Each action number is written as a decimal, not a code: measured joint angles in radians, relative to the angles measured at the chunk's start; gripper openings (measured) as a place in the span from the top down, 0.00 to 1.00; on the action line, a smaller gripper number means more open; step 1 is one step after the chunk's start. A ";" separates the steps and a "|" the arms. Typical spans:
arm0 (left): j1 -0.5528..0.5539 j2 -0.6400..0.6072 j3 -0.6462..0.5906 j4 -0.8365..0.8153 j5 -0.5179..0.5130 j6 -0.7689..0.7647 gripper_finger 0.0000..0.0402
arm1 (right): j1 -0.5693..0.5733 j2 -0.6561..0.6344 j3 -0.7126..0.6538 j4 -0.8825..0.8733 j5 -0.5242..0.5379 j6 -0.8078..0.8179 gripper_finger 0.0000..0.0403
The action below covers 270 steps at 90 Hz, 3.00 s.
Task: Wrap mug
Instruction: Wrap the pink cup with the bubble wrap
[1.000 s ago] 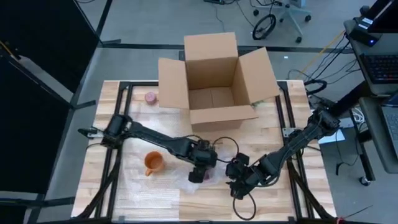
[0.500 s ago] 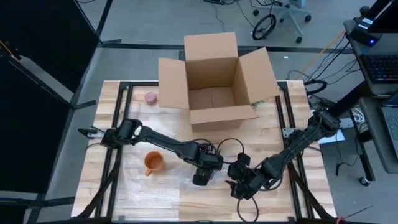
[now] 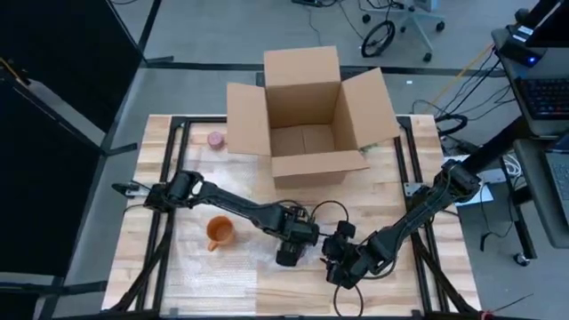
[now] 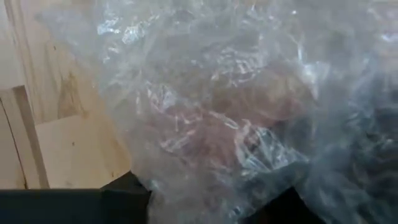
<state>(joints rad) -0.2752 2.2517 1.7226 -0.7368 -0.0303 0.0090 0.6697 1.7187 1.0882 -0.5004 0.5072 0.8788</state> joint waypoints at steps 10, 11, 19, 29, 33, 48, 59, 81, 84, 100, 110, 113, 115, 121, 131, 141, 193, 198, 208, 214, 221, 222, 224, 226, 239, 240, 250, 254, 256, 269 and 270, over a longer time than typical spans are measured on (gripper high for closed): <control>0.002 -0.013 -0.001 -0.006 0.002 -0.002 0.57 | 0.000 0.000 0.000 0.001 0.000 0.000 0.43; 0.002 -0.014 -0.001 -0.006 0.004 -0.002 0.57 | 0.000 0.000 0.000 0.001 0.000 0.000 0.43; 0.003 -0.037 0.002 -0.011 0.016 -0.001 0.57 | 0.002 0.000 0.000 0.003 0.000 0.003 0.43; 0.002 -0.054 0.014 -0.023 0.021 0.005 0.54 | 0.002 0.000 0.000 0.004 0.000 0.002 0.43; 0.002 -0.065 0.017 -0.034 0.023 0.008 0.53 | 0.002 0.000 0.000 0.003 0.000 0.002 0.43; 0.001 -0.086 0.047 -0.078 0.034 0.009 0.47 | 0.002 0.000 0.000 0.003 0.000 0.002 0.43; 0.001 -0.091 0.081 -0.109 0.035 0.028 0.43 | 0.002 0.000 0.000 0.003 0.000 0.001 0.43; 0.002 -0.090 0.156 -0.172 0.036 0.045 0.40 | 0.002 -0.001 0.000 0.003 0.000 0.000 0.43; 0.002 -0.091 0.166 -0.181 0.035 0.050 0.40 | 0.002 -0.001 0.000 0.003 0.000 0.000 0.43; 0.002 -0.092 0.190 -0.202 0.025 0.052 0.40 | 0.002 -0.001 0.000 0.003 0.000 0.000 0.43; 0.002 -0.092 0.190 -0.230 0.022 0.052 0.40 | 0.002 -0.002 0.000 0.017 0.000 -0.020 0.43; 0.002 -0.092 0.190 -0.233 0.021 0.052 0.40 | 0.002 -0.006 0.000 0.021 -0.001 -0.032 0.43; 0.002 -0.092 0.190 -0.233 0.021 0.053 0.40 | 0.002 -0.012 0.000 0.022 0.000 -0.038 0.43; 0.002 -0.092 0.190 -0.236 0.021 0.057 0.40 | 0.002 -0.040 0.000 0.035 0.021 -0.055 0.43; 0.001 -0.093 0.190 -0.238 0.020 0.071 0.40 | 0.010 -0.095 0.000 0.074 0.081 -0.112 0.45; 0.000 -0.094 0.191 -0.238 0.018 0.086 0.40 | 0.029 -0.130 0.000 0.137 0.180 -0.185 0.47; -0.002 -0.095 0.190 -0.264 -0.005 0.103 0.40 | -0.067 0.059 0.002 0.399 0.166 -0.410 0.64; -0.003 -0.093 0.190 -0.266 -0.005 0.105 0.40 | -0.067 0.065 0.002 0.399 0.157 -0.412 0.66; -0.004 -0.092 0.209 -0.313 -0.016 0.105 0.40 | -0.067 0.071 0.004 0.399 0.148 -0.414 0.68; -0.004 -0.092 0.217 -0.331 -0.031 0.107 0.40 | -0.067 0.071 0.004 0.398 0.144 -0.413 0.68; -0.005 -0.095 0.227 -0.365 -0.064 0.109 0.40 | -0.069 0.071 0.004 0.397 0.132 -0.414 0.68; -0.006 -0.098 0.227 -0.369 -0.069 0.109 0.40 | -0.069 0.071 0.004 0.396 0.131 -0.414 0.68; -0.007 -0.102 0.227 -0.379 -0.077 0.110 0.40 | -0.068 0.071 0.004 0.394 0.130 -0.413 0.68; -0.006 -0.107 0.227 -0.388 -0.082 0.111 0.40 | -0.068 0.071 0.004 0.392 0.130 -0.414 0.69; -0.007 -0.157 0.233 -0.387 -0.127 0.109 0.40 | -0.069 0.075 0.001 0.386 0.112 -0.410 0.69; -0.007 -0.161 0.234 -0.387 -0.131 0.109 0.40 | -0.069 0.075 0.001 0.386 0.112 -0.410 0.69; -0.007 -0.198 0.233 -0.383 -0.158 0.105 0.40 | -0.069 0.074 0.001 0.382 0.113 -0.409 0.69; -0.007 -0.219 0.233 -0.377 -0.158 0.104 0.40 | -0.068 0.074 0.001 0.382 0.113 -0.410 0.69; -0.007 -0.231 0.233 -0.375 -0.159 0.103 0.40 | -0.068 0.074 0.001 0.382 0.113 -0.410 0.69; -0.011 -0.298 0.233 -0.368 -0.172 0.094 0.40 | -0.069 0.074 0.001 0.383 0.113 -0.408 0.69; -0.012 -0.302 0.233 -0.367 -0.175 0.092 0.40 | -0.069 0.074 0.001 0.383 0.113 -0.408 0.69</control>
<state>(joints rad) -0.2871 1.9501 1.9560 -1.1042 -0.2054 0.1009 0.6010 1.7931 1.0893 -0.1175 0.6201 0.4706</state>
